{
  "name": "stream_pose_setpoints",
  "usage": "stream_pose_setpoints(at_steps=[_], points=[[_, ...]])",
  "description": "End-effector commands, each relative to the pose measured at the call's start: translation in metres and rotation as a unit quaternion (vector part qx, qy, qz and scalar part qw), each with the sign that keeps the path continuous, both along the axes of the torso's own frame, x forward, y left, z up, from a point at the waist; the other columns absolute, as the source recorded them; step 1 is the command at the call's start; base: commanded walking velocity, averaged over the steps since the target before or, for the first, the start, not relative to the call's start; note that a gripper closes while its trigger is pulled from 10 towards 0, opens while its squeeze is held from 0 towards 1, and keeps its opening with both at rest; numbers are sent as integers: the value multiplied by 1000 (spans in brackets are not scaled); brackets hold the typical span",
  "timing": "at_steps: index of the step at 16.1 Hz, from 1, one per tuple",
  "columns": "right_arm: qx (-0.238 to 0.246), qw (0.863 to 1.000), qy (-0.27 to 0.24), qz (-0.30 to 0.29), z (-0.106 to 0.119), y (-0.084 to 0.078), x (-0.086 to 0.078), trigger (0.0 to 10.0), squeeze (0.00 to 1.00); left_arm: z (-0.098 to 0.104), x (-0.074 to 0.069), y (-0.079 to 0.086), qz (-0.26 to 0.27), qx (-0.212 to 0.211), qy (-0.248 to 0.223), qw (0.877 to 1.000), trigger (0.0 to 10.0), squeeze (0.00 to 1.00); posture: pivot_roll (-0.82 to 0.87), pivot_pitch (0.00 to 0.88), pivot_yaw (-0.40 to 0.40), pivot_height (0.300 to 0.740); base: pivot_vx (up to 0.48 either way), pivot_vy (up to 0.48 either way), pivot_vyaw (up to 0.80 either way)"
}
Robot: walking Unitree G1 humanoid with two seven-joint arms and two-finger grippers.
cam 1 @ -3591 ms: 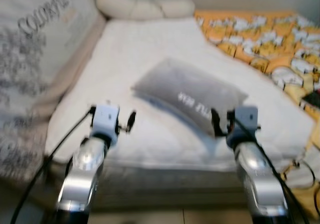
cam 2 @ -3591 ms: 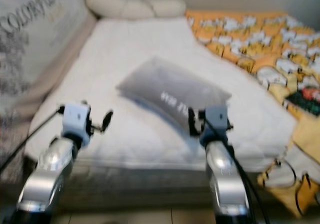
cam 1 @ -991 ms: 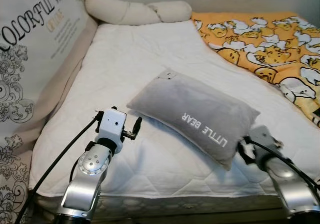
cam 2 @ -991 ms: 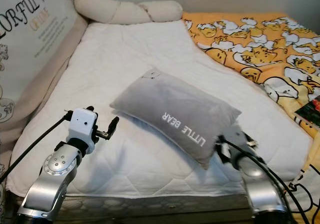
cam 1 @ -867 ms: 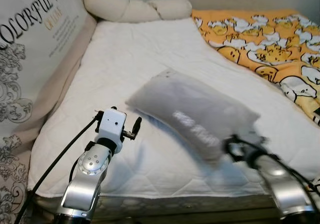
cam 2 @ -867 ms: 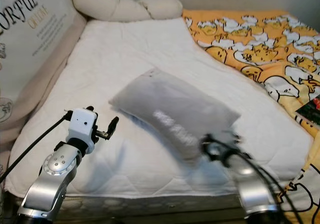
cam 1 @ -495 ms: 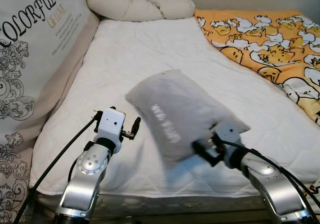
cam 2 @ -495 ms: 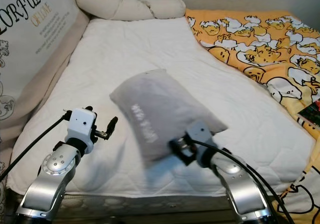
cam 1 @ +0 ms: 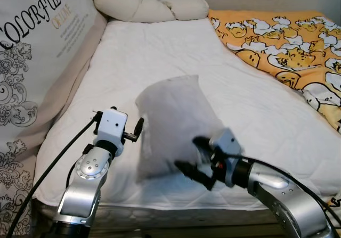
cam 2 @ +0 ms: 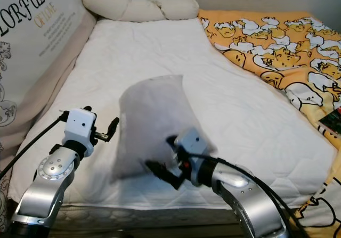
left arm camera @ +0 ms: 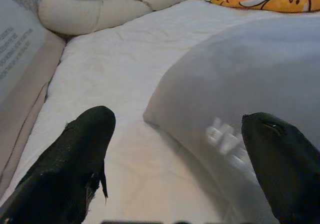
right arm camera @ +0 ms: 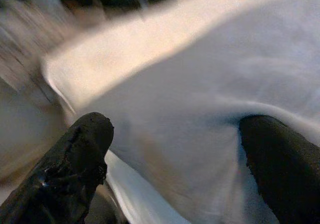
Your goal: Clean up the room
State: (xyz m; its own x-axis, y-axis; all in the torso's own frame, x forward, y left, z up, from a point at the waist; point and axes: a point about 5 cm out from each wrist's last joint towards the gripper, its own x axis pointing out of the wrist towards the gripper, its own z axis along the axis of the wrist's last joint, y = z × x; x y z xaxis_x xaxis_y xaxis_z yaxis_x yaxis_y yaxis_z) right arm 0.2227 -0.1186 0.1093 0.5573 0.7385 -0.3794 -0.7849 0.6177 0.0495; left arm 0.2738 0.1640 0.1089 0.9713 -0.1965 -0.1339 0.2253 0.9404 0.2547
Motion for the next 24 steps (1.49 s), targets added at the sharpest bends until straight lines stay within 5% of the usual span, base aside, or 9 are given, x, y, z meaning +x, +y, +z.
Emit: stream_pose_setpoints(at_steps=[1,3,6,10,12,16,20,22,24], points=[[-47,998,11,-33,-8,-10,5,10000,0,1,2,1,-3,-1,2,1000,10000,0,59,0,31,740,0,0,0],[-141,990,6,-31,-22,-27,5,10000,0,0,3,-1,-7,1,3,1000,10000,0,57,0,34,740,0,0,0],[-95,995,12,8,-11,-24,-4,10000,0,0,4,-2,-11,2,4,1000,10000,0,55,0,35,740,0,0,0],[164,983,-27,71,52,-9,-14,10000,0,-1,4,-2,-11,3,7,1000,10000,0,55,0,35,740,0,0,0],[194,980,-43,31,60,-16,-3,10000,0,-1,5,-2,-12,3,8,1000,10000,0,57,0,35,740,0,0,0],[129,958,-110,-230,56,-59,55,10000,0,-4,7,-8,-24,-72,45,996,10000,0,58,0,33,740,0,0,0],[121,911,-34,-392,11,-103,82,10000,0,-41,16,-24,-29,-166,152,974,10000,0,51,0,28,740,0,0,0],[179,909,50,-374,-19,-106,80,10000,0,-60,19,-29,16,-332,211,919,10000,0,48,0,25,740,0,0,0],[232,906,99,-339,-33,-103,73,10000,0,-68,19,-38,0,-405,231,885,10000,0,47,0,16,740,0,0,0]])
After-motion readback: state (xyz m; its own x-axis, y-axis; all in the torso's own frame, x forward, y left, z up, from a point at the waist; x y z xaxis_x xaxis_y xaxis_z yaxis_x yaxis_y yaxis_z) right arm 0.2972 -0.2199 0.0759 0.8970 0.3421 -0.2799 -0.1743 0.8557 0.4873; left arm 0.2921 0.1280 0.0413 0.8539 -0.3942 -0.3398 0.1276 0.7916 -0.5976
